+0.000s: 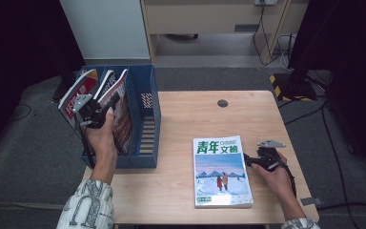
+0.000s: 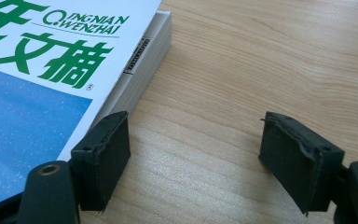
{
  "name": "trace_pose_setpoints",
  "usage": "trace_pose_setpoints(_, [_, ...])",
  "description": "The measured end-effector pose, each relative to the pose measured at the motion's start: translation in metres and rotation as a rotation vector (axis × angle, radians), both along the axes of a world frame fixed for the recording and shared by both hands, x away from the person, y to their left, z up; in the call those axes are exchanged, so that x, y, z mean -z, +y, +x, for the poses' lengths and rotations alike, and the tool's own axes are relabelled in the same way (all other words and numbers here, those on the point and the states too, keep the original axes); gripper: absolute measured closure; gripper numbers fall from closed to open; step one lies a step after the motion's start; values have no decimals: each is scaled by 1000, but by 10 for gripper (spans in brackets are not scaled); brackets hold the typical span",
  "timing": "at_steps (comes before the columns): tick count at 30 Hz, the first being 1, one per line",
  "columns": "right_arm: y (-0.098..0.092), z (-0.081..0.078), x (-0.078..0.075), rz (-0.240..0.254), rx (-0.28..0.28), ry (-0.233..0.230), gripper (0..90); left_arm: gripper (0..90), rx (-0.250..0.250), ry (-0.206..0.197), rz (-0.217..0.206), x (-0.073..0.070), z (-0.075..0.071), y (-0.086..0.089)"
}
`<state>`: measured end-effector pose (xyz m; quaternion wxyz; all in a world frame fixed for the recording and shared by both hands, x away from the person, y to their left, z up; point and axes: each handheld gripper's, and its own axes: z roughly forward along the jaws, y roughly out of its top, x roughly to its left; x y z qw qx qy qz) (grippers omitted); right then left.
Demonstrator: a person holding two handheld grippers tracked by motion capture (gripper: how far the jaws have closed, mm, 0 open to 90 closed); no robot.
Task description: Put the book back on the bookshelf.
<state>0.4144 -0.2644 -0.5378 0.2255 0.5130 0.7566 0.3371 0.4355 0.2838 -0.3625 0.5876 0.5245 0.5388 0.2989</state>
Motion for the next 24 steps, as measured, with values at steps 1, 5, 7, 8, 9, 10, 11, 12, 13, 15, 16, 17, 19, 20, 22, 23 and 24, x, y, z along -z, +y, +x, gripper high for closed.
trace_pose_setpoints(1, [0,0,0,0,1,0,243,818,1,2,0,1,0,0])
trace_pose_setpoints(5, [0,0,0,0,1,0,243,817,0,6,-1,7,0,1])
trace_pose_setpoints(7, [0,0,0,1,1,1,243,817,-2,-1,-10,9,0,0])
trace_pose_setpoints(8, [0,0,0,0,1,0,243,817,-2,-1,-6,9,0,0])
trace_pose_setpoints(9, [0,0,0,0,1,1,243,817,-1,-2,-2,9,0,-1])
trace_pose_setpoints(10, [0,0,0,0,1,0,243,817,0,-2,3,9,0,-1])
trace_pose_setpoints(11, [0,0,0,0,2,0,243,816,-1,0,3,9,-1,-1])
trace_pose_setpoints(12, [0,0,0,1,2,1,243,816,-2,5,2,9,-1,0])
trace_pose_setpoints(13, [0,0,0,2,3,2,243,815,-5,13,4,8,-1,0])
trace_pose_setpoints(15, [0,0,0,2,4,2,243,816,-9,37,20,7,-2,1])
trace_pose_setpoints(16, [0,0,0,2,4,2,243,817,-9,52,35,6,-3,2])
trace_pose_setpoints(17, [0,0,0,2,4,2,244,819,-12,58,49,5,-3,2])
trace_pose_setpoints(19, [0,0,0,2,4,2,244,821,-11,70,66,3,-5,2])
trace_pose_setpoints(20, [0,0,0,2,4,2,244,822,-6,84,73,2,-6,3])
trace_pose_setpoints(22, [0,0,0,2,3,4,244,821,-2,94,69,2,-6,5])
trace_pose_setpoints(23, [0,-1,0,1,4,4,244,820,1,99,72,1,-6,6])
trace_pose_setpoints(24, [0,-1,0,2,4,4,244,820,1,106,74,1,-7,6])
